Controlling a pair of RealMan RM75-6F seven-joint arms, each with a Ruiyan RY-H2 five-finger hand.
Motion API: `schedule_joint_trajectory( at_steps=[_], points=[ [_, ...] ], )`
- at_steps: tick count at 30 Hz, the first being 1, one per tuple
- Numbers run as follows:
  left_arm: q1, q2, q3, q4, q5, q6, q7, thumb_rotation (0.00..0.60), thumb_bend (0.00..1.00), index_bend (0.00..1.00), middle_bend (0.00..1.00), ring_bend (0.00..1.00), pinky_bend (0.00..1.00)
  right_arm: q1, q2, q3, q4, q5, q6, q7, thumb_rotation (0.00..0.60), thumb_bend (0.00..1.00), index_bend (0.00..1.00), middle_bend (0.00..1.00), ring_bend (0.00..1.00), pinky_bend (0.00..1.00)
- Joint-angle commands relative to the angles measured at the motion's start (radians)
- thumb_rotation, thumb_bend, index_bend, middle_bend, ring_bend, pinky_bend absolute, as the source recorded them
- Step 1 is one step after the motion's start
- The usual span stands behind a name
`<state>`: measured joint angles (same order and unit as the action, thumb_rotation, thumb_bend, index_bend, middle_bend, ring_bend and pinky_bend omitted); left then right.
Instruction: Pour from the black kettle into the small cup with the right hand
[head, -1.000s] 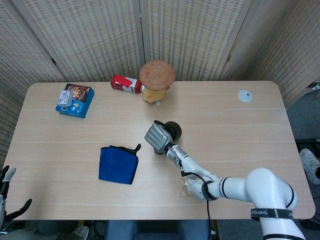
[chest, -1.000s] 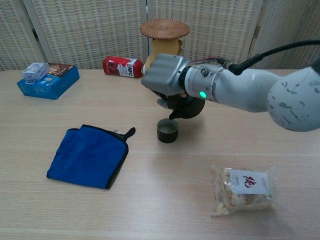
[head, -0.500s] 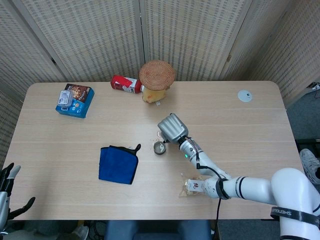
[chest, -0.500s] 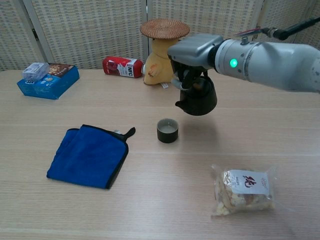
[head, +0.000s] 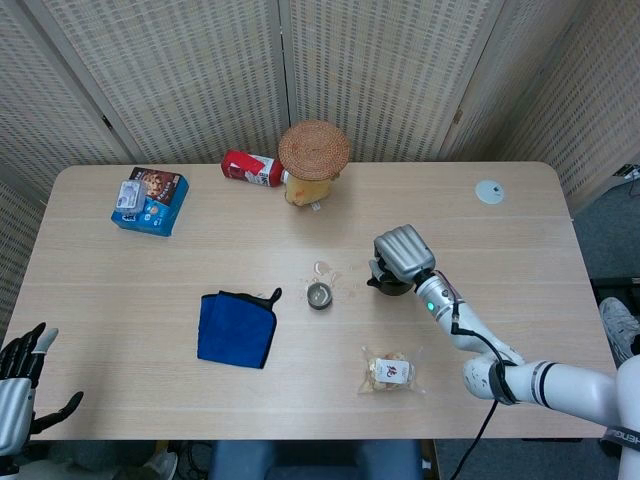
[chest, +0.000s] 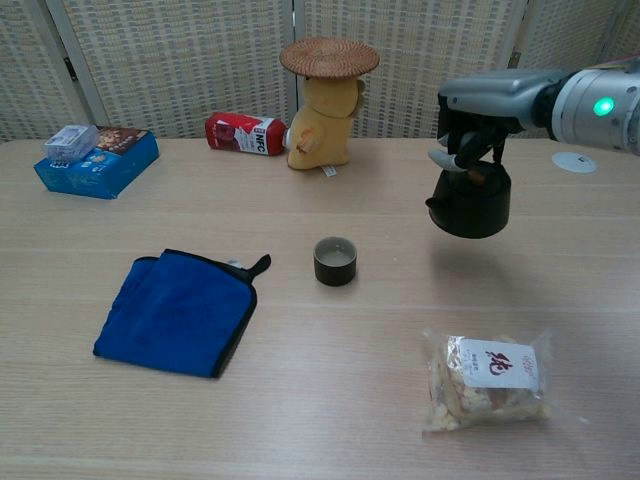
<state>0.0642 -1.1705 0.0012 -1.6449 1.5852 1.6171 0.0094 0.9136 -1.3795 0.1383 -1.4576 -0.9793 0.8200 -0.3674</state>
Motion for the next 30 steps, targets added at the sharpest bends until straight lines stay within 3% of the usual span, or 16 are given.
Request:
schedule_joint_trajectory(
  at_steps=[1, 16, 22, 30],
  points=[
    [-0.001, -0.002, 0.0, -0.001, 0.0, 0.0, 0.005, 0.6, 0.22, 0.06, 0.0, 0.0, 0.0, -0.032, -0.003, -0.024, 0.051, -0.04, -0.014, 0.058, 0.469, 0.53, 1.0, 1.0, 0.94, 0.53],
    [-0.011, -0.013, 0.006, -0.007, 0.004, -0.013, 0.023, 0.6, 0.22, 0.06, 0.0, 0.0, 0.0, -0.071, -0.112, -0.041, 0.257, -0.126, -0.059, 0.188, 0.469, 0.47, 1.0, 1.0, 0.93, 0.53],
    [-0.012, -0.014, 0.007, -0.008, 0.003, -0.011, 0.028, 0.6, 0.22, 0.06, 0.0, 0.0, 0.0, -0.08, -0.133, -0.03, 0.293, -0.143, -0.07, 0.234, 0.471, 0.35, 1.0, 0.99, 0.93, 0.53],
    [-0.012, -0.015, 0.009, -0.009, 0.001, -0.011, 0.034, 0.6, 0.22, 0.06, 0.0, 0.0, 0.0, -0.093, -0.144, -0.02, 0.321, -0.172, -0.079, 0.287, 0.471, 0.08, 1.0, 0.99, 0.93, 0.53]
  ],
)
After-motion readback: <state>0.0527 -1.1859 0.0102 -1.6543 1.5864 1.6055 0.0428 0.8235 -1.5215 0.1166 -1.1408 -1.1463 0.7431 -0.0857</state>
